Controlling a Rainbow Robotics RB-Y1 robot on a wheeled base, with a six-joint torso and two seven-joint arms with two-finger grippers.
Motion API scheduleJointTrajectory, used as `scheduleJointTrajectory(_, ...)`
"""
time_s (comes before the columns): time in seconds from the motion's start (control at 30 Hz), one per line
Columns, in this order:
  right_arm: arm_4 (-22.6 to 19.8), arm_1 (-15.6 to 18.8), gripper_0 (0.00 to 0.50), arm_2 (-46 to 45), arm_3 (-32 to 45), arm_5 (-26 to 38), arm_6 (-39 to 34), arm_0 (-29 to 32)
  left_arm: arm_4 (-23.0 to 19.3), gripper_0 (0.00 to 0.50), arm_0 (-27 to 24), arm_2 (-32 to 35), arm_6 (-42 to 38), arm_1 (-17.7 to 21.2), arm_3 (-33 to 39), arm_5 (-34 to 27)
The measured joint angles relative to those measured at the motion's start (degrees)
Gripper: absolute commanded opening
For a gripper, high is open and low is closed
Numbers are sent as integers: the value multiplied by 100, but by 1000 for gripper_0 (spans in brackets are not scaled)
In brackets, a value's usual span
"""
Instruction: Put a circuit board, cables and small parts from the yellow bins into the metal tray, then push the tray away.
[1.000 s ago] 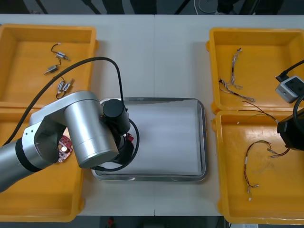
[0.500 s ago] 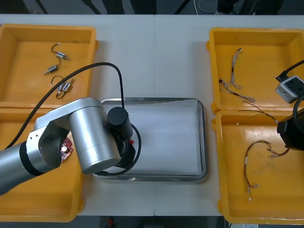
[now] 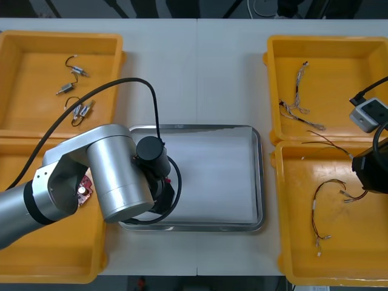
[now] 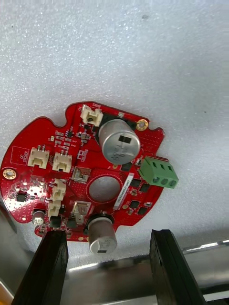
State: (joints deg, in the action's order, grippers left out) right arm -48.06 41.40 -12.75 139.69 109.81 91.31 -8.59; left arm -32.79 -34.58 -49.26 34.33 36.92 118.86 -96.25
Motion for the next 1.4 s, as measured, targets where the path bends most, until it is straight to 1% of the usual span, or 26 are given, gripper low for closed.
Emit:
scheduleJointTrajectory(0.13, -289, 24, 0, 20, 1, 0, 13, -92, -5, 500, 0, 191, -1, 0, 236, -317)
scheduleJointTrajectory(0.23, -329, 61, 0, 210, 3, 0, 23, -254, -86, 500, 0, 488, -1, 0, 454, -586)
scheduleJointTrajectory(0.37, -330, 89, 0, 698, 4, 0, 29, -597, -366, 500, -1, 1024, -1, -1, 702, -962)
scheduleJointTrajectory(0.47, -325, 101, 0, 1184, 4, 0, 29, -941, -699, 500, -10, 1525, -1, 0, 826, -1223)
scheduleJointTrajectory(0.6, -164, 105, 0, 1927, 5, 1, 29, -1437, -1138, 500, -72, 2238, 0, 4, 906, -1326)
scheduleJointTrajectory(0.77, 126, 78, 0, 2831, -8, 1, 29, -2049, -1503, 500, -114, 3070, 7, 68, 924, -1336)
scheduleJointTrajectory(0.87, 200, -58, 0, 3201, -107, 1, 29, -2370, -1688, 500, -116, 3460, 21, 158, 909, -1336)
scheduleJointTrajectory(1.0, 349, -412, 0, 3534, -441, 1, 29, -2719, -1816, 500, -116, 3883, 233, 345, 788, -1337)
scheduleJointTrajectory(1.1, 533, -715, 0, 3771, -724, 2, 30, -2927, -1828, 500, -120, 4134, 724, 500, 553, -1337)
scheduleJointTrajectory(1.2, 676, -974, 0, 4066, -996, 2, 87, -3121, -1830, 500, -121, 4427, 1477, 615, 229, -1337)
scheduleJointTrajectory(1.3, 864, -1134, 0, 4411, -1228, 1, 467, -3280, -1829, 500, -122, 4772, 2105, 663, -127, -1337)
scheduleJointTrajectory(1.4, 1114, -1194, 0, 4738, -1391, -75, 1011, -3353, -1767, 500, -124, 5055, 2257, 675, -449, -1337)
